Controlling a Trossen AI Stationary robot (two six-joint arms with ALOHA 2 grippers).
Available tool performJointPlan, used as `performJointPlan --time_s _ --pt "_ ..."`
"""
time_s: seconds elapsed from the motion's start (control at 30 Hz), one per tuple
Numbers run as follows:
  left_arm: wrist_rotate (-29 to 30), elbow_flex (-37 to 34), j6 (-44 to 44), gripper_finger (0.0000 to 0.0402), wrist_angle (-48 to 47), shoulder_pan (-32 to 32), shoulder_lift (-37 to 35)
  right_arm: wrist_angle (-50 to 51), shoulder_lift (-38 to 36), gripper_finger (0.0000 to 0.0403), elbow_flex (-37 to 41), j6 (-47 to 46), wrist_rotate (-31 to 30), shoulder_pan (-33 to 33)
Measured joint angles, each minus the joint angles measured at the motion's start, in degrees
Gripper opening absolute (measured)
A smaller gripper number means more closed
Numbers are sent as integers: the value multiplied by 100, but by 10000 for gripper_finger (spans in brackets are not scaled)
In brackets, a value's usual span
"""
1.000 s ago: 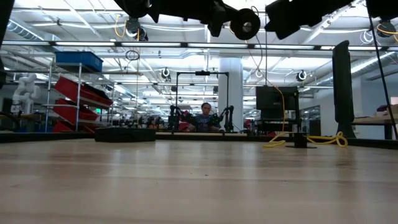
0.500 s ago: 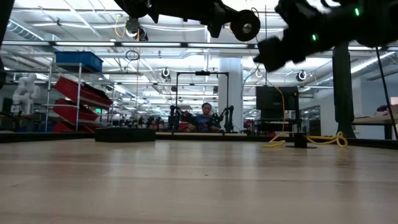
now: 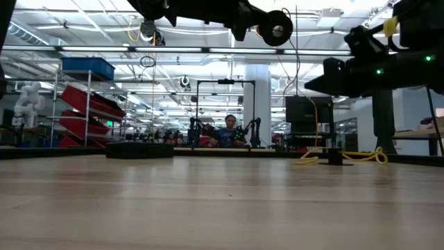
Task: Coil cords
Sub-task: Coil the red wire onto the black spool
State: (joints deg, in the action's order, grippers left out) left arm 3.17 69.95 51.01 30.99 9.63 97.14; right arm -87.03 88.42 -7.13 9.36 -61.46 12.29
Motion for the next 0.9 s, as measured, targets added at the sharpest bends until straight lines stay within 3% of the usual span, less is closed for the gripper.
performJointPlan --time_s 0.1,0.23,0.63,0.9 --pt "-21 0 -103 1 -53 0 0 -274 -28 105 -28 752 327 -194" --pt "-65 0 -110 1 -111 0 0 -265 -94 105 -193 944 928 -492" --pt "-242 0 -128 1 -480 -56 2 -287 -92 101 -373 934 938 -847" --pt "-264 0 -119 1 -574 -92 2 -279 -92 27 -373 882 936 -857"
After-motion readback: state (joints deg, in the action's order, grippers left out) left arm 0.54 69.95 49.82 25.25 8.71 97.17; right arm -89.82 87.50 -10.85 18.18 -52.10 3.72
